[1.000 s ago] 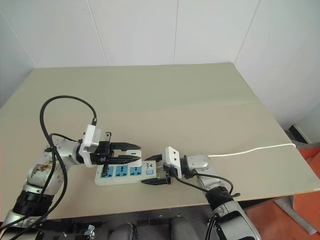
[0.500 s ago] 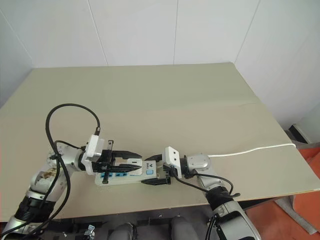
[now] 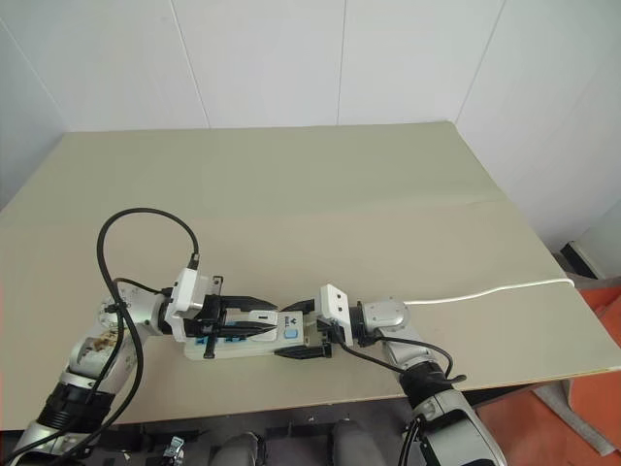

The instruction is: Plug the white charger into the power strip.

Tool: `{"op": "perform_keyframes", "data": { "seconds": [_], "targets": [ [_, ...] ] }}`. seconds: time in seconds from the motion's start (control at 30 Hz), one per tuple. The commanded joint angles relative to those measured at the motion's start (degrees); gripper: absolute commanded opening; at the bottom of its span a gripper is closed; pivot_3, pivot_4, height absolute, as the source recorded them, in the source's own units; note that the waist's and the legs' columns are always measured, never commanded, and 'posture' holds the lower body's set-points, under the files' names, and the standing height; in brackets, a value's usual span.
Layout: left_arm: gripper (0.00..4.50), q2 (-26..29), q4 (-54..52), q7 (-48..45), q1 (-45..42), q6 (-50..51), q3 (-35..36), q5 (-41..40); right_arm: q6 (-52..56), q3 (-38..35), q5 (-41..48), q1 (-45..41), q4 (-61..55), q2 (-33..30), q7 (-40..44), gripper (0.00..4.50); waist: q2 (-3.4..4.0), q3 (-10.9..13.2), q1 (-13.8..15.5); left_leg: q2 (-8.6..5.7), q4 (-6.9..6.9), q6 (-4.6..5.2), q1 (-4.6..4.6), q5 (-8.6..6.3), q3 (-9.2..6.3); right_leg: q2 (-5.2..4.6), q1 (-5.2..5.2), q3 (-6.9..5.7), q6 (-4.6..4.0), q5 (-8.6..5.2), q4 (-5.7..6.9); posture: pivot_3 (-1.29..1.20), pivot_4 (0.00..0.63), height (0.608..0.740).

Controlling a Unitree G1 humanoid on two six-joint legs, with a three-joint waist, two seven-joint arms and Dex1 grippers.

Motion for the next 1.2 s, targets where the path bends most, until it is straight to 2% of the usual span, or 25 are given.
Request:
{"op": "perform_keyframes", "data": {
  "seconds": [0.03,0.57,0.97,1.2],
  "targets": [
    [1.04,-0.2,-0.1,-0.3,-0.3,-1.5,0.0,-0.1,0.9,0.8,-1.4,0.7,1.8,0.4,-1.2,3.44,0.0,0.0,0.0,0.0,0.0,0.0,0.0,0.0,0.0,0.0,0.0,0.0,0.0,0.0,0.0,0.0,0.15,0.74],
    [1.04,2.1,4.6,-0.5,6.8,-9.0,-0.5,3.8,1.0,0.8,-1.5,0.5,2.0,0.3,-1.0,3.44,0.01,-0.1,-0.1,0.05,-0.09,0.0,0.06,0.0,0.04,0.01,0.02,0.04,0.0,0.0,-0.04,0.0,0.15,0.74],
    [1.04,3.0,4.4,0.2,6.2,-7.6,-1.9,3.8,0.9,0.7,-1.6,0.2,2.2,0.5,-1.2,3.44,0.04,-0.2,-0.1,0.05,-0.12,0.0,0.09,0.0,0.05,0.02,0.02,0.04,0.0,0.0,-0.04,0.0,0.15,0.74],
    [3.24,2.9,4.2,0.5,5.1,-7.4,-1.7,3.1,1.0,0.7,-1.6,0.3,2.1,0.7,-1.3,3.44,0.1,-0.2,0.1,0.04,-0.21,0.01,0.06,0.0,0.04,0.02,-0.02,0.03,0.0,0.0,-0.09,0.0,0.15,0.74]
  ]
}}
